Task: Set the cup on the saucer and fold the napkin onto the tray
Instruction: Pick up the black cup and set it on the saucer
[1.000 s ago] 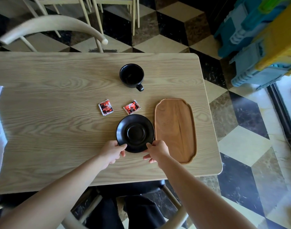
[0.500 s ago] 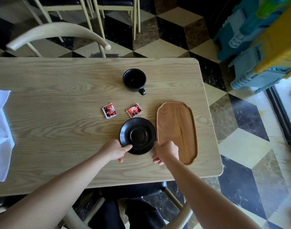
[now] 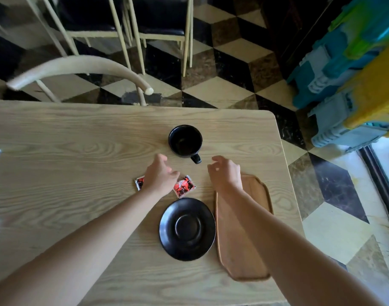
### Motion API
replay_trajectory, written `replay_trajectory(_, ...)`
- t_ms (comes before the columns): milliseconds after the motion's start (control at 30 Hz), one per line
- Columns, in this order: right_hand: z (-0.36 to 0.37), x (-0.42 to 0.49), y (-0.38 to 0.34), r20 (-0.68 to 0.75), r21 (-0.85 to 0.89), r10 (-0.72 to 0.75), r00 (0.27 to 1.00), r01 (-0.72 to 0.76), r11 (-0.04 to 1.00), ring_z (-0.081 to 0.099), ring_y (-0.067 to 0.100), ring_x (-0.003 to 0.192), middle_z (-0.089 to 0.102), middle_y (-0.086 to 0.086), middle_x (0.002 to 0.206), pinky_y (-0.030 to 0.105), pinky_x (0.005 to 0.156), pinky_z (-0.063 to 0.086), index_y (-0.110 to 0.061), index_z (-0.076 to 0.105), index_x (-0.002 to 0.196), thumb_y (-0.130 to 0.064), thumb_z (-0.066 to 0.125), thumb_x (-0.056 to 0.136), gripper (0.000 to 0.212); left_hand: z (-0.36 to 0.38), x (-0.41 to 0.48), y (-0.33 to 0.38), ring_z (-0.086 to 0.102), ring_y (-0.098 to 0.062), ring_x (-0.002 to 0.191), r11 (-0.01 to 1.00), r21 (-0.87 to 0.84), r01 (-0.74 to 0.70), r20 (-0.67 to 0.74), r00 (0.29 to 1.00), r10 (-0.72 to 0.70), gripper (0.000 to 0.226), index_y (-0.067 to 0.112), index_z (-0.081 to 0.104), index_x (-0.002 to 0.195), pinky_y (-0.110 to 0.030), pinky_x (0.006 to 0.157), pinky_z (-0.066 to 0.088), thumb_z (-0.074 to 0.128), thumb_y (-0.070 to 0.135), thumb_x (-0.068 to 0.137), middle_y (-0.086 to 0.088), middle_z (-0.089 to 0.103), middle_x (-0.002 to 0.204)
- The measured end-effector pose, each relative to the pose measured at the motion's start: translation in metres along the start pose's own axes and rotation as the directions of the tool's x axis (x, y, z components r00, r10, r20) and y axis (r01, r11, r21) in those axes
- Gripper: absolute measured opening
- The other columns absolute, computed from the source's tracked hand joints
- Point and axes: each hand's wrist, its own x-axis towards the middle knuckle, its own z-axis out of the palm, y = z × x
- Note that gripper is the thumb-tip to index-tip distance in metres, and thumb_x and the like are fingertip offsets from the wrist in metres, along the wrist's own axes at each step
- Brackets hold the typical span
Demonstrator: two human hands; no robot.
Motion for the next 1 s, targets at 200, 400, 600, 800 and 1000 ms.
replay_trajectory(200, 0.011, 0.058, -0.011, 0.015, 0.003, -0.082, 0.997, 0.082, 0.997, 0.061, 0.024, 0.114, 0.066, 0.001, 0.128, 0.035, 0.094, 0.051, -0.020, 0.050, 0.141, -0.010, 0.051, 0.093, 0.050, 0.009, 0.050, -0.007, 0.067, -0.037, 0.098, 0.996, -0.082, -0.025, -0.078, 0.997, 0.019, 0.077, 0.018, 0.036, 0.133, -0.052, 0.085, 0.055, 0.081, 0.017, 0.070, -0.005, 0.057, 0.125)
replay_trajectory(400, 0.019, 0.085, -0.015, 0.129, 0.092, -0.205, 0.970, 0.194, 0.977, 0.073, 0.011, 0.091, 0.069, -0.016, 0.121, 0.024, 0.070, 0.052, -0.041, 0.052, 0.136, 0.003, 0.058, 0.077, 0.074, 0.017, 0.067, -0.004, 0.060, -0.035, 0.115, 0.981, -0.193, 0.019, 0.003, 1.000, -0.018, 0.104, 0.034, 0.026, 0.145, -0.051, 0.094, 0.053, 0.085, 0.020, 0.060, -0.003, 0.042, 0.147)
replay_trajectory(600, 0.026, 0.092, -0.011, 0.246, 0.155, -0.178, 0.953, 0.143, 0.978, 0.074, 0.012, 0.088, 0.046, -0.011, 0.150, 0.023, 0.071, 0.053, -0.040, 0.022, 0.152, 0.004, 0.071, 0.075, 0.102, 0.021, 0.070, -0.003, 0.065, -0.028, 0.108, 0.957, -0.290, 0.000, 0.059, 0.998, 0.018, 0.108, 0.052, 0.027, 0.131, -0.052, 0.091, 0.054, 0.078, 0.031, 0.038, 0.001, 0.059, 0.127)
replay_trajectory(800, 0.050, 0.074, -0.009, 0.205, 0.233, -0.192, 0.960, 0.143, 0.962, 0.071, 0.030, 0.089, 0.061, -0.003, 0.121, 0.052, 0.086, 0.057, -0.047, 0.032, 0.135, -0.020, 0.086, 0.054, 0.101, 0.011, 0.061, 0.005, 0.057, -0.024, 0.103, 0.953, -0.288, -0.088, 0.097, 0.988, 0.120, 0.096, 0.030, 0.035, 0.139, -0.027, 0.072, 0.045, 0.067, -0.012, 0.059, 0.003, 0.057, 0.110)
replay_trajectory(1000, 0.039, 0.047, -0.012, 0.140, 0.250, -0.219, 0.966, 0.179, 0.951, 0.068, 0.031, 0.099, 0.059, -0.008, 0.115, 0.051, 0.093, 0.053, -0.043, 0.034, 0.132, -0.026, 0.088, 0.051, 0.099, -0.003, 0.043, 0.009, 0.055, -0.024, 0.113, 0.936, -0.329, -0.126, 0.143, 0.973, 0.181, 0.099, 0.028, 0.038, 0.139, -0.038, 0.089, 0.053, 0.074, -0.013, 0.056, 0.002, 0.055, 0.120)
